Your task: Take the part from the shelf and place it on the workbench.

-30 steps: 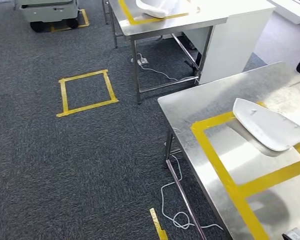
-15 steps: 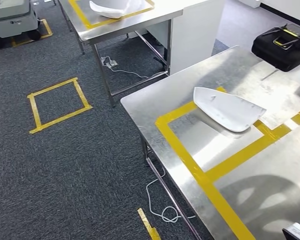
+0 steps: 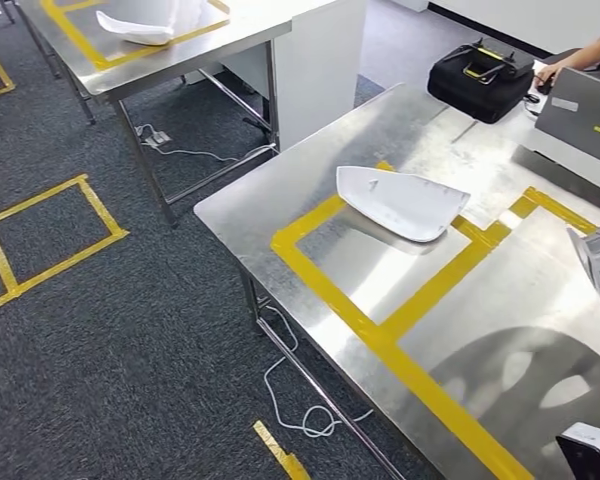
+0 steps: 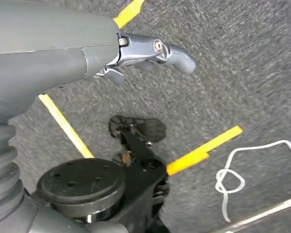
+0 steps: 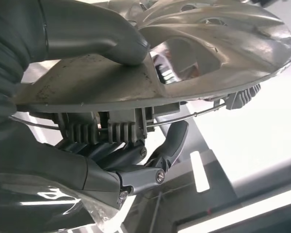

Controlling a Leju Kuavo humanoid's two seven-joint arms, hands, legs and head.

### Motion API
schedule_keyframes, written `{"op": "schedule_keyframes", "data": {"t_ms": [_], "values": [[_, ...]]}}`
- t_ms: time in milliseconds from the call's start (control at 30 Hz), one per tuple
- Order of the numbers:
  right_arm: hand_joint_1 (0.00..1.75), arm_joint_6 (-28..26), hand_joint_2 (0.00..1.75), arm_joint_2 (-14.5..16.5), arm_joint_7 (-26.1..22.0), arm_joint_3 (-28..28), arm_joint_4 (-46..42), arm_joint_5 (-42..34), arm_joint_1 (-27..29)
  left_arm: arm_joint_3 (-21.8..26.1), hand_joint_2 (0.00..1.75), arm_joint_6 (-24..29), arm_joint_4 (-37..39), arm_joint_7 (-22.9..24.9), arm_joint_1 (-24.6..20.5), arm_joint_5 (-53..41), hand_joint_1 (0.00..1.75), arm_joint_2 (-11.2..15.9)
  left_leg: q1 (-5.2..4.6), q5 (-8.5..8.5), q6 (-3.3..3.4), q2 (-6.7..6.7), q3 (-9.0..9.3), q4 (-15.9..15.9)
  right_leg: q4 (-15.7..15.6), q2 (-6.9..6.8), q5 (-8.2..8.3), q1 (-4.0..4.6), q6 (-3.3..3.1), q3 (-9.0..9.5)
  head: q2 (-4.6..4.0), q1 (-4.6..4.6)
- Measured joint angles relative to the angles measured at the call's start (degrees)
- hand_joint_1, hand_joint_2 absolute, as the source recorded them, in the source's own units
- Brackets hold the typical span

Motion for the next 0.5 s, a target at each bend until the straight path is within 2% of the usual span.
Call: {"op": "schedule_keyframes", "data": {"t_ms": [33,67,100,133,167,200,233,267,333,367,400,467,500], "values": [[1.75,0.5,1.75,-0.1,0.4,-0.3,0.2,0.7,-0.3,0.0,1.75,0.1,0.0,0.2,0.0,0.0,0.00,0.0,-0.04,-0.05,0.01,0.83,-0.01,0.0,2.5,-0.39,-0.85,-0.17,0.27,-1.06,0.00,0.00],[1.75,0.9,1.75,-0.3,0.8,-0.6,0.5,1.4,-0.4,0.0,1.75,0.1,0.0,0.3,0.0,0.0,0.00,0.0,-0.04,-0.11,-0.05,1.61,0.01,0.0,3.0,-0.65,-0.53,-0.32,0.54,-1.06,0.00,0.01],[1.75,1.3,1.75,-0.6,1.2,-0.9,0.7,2.0,-0.7,0.0,1.75,0.1,0.0,0.3,0.0,-0.1,0.00,0.0,-0.01,-0.19,-0.16,2.36,0.07,0.1,1.3,-0.96,0.76,-0.47,0.78,0.04,-0.01,0.03],[1.75,1.8,1.75,-1.0,1.8,-1.1,0.9,2.5,-1.0,-0.1,1.75,0.2,0.0,0.3,0.0,-0.2,0.00,0.0,0.03,-0.32,-0.35,3.07,0.21,0.1,-2.3,-1.72,2.62,-0.60,0.99,2.13,-0.01,0.03],[1.75,2.3,1.75,-1.6,2.5,-1.2,1.1,2.9,-1.3,-0.1,1.75,0.2,0.0,0.3,0.0,-0.4,0.00,0.0,-0.05,-0.51,-0.63,3.76,0.38,0.2,-6.5,-3.13,4.15,-0.64,1.13,4.43,-0.01,0.04],[1.75,2.8,1.75,-2.2,3.3,-1.2,1.4,3.3,-1.8,-0.1,1.75,0.2,0.0,0.3,-0.1,-0.5,0.00,0.0,-0.16,-0.73,-0.96,4.35,0.53,0.5,-9.7,-4.14,5.31,-0.64,0.92,6.40,-0.01,0.05],[1.75,3.2,1.75,-2.9,4.1,-1.2,1.7,3.9,-2.1,-0.1,1.75,0.2,0.0,0.3,-0.1,-0.7,0.00,0.0,-0.30,-0.89,-1.27,4.87,0.69,0.7,-11.8,-4.87,5.89,-0.59,0.53,7.61,-0.01,-0.02],[1.75,3.4,1.75,-3.6,4.7,-1.2,2.1,4.4,-2.3,-0.1,1.75,0.2,-0.1,0.4,-0.2,-0.8,0.00,0.0,-0.43,-0.98,-1.55,5.35,0.79,0.8,-12.4,-4.99,5.97,-0.49,0.03,7.94,-0.01,-0.05],[1.75,3.7,1.75,-5.0,5.9,-1.1,2.8,5.5,-2.6,-0.2,1.75,0.2,-0.1,0.4,-0.5,-1.0,0.00,0.1,-0.32,-1.18,-2.06,6.01,0.98,1.0,-12.3,-3.71,6.25,-0.49,-0.96,7.66,0.00,-0.14],[1.75,3.7,1.75,-5.7,6.2,-1.1,3.1,5.9,-2.7,-0.3,1.75,0.2,-0.1,0.4,-0.6,-1.1,0.00,0.1,-0.18,-1.75,-2.38,5.33,0.86,1.5,-12.3,-3.15,6.38,-0.55,-1.33,7.58,-0.01,-0.17],[1.75,3.8,1.75,-6.4,6.6,-1.1,3.4,6.2,-3.0,-0.4,1.75,0.2,-0.1,0.4,-0.6,-1.1,0.00,0.1,-0.02,-2.91,-2.67,4.10,0.36,2.9,-12.3,-2.56,6.52,-0.62,-1.68,7.55,0.00,-0.24],[1.75,3.8,1.75,-7.4,7.0,-1.0,3.9,6.5,-3.6,-0.5,1.75,0.2,-0.2,0.4,-0.6,-1.2,0.00,0.2,0.18,-6.75,-2.98,1.03,-2.32,9.4,-12.4,-1.33,6.73,-0.64,-2.22,7.51,-0.01,-0.37],[1.75,3.9,1.75,-7.8,7.2,-0.9,4.2,6.8,-3.8,-0.5,1.75,0.2,-0.2,0.4,-0.6,-1.3,0.00,0.3,0.21,-8.55,-2.94,0.30,-4.12,13.4,-12.4,-0.64,6.80,-0.56,-2.40,7.39,-0.01,-0.37]]}}
